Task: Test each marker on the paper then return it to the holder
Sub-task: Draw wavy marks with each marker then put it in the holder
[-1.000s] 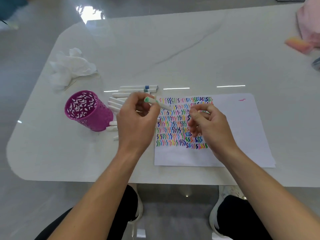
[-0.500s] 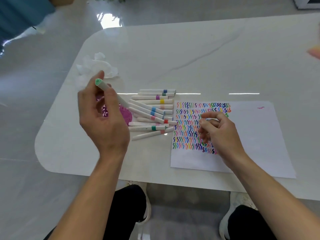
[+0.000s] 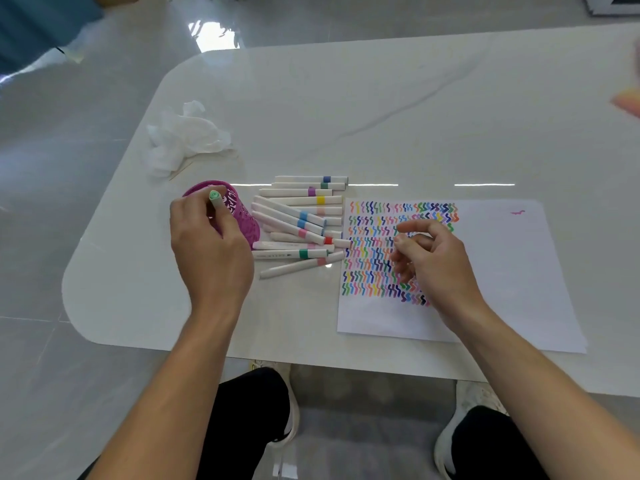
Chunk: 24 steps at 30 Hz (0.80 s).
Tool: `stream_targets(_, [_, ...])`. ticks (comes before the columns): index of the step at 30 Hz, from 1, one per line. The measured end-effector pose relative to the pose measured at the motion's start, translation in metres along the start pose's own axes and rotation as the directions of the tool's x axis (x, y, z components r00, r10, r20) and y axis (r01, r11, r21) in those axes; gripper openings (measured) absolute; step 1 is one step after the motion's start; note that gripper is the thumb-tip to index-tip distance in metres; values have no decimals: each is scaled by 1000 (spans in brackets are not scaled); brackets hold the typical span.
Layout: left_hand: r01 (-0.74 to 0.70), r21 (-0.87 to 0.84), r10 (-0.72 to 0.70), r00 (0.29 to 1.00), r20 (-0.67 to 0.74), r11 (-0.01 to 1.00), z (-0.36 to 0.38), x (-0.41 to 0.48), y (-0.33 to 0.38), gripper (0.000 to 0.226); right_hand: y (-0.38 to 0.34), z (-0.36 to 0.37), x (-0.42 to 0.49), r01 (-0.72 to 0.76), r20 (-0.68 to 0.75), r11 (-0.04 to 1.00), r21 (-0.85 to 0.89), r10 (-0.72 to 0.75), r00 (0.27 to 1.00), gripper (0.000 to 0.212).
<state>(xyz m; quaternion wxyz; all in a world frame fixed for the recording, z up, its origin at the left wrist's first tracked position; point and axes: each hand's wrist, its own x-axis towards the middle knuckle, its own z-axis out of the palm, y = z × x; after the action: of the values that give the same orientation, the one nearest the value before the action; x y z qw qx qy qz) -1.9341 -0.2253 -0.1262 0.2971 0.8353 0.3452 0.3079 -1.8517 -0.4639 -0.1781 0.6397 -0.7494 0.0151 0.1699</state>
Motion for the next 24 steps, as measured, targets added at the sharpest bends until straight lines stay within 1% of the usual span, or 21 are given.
stream_targets(4, [-31, 90, 27, 999, 39, 995, 3, -2, 2, 26, 0, -1, 0, 2, -2, 1000, -4, -2, 1000, 10])
stream_targets(8, [-67, 102, 63, 997, 43, 993, 4, -4, 4, 27, 1, -2, 0, 4, -1, 1000, -12, -4, 1000, 10])
stream_targets(11, [-108, 109, 106, 994, 24, 988, 2, -4, 7, 35, 1, -2, 1, 1, -2, 1000, -11, -1, 1000, 10])
stream_targets(14, [-208, 97, 209, 978, 8, 973, 1, -6, 12, 39, 1, -3, 1, -3, -1, 1000, -8, 3, 1000, 10])
stream_targets(17, [-381, 121, 380, 924, 31, 917, 7, -14, 18, 35, 1, -3, 0, -6, -1, 1000, -7, 6, 1000, 11])
stream_targets(19, [-477, 97, 472, 879, 74, 873, 15, -19, 21, 30, 0, -4, 0, -6, -4, 1000, -6, 6, 1000, 12])
stream_targets(21, [-535, 54, 522, 838, 157, 843, 22, -24, 24, 23, 0, -5, 0, -4, -9, 1000, -5, 4, 1000, 12])
stream_targets(23, [-545, 33, 517, 811, 272, 838, 28, -30, 24, 17, -1, -6, 0, -3, -12, 1000, 6, 3, 1000, 12])
stream_targets(24, [-534, 43, 492, 804, 335, 844, 30, -32, 23, 15, -1, -7, 0, -3, -13, 1000, 12, 3, 1000, 12])
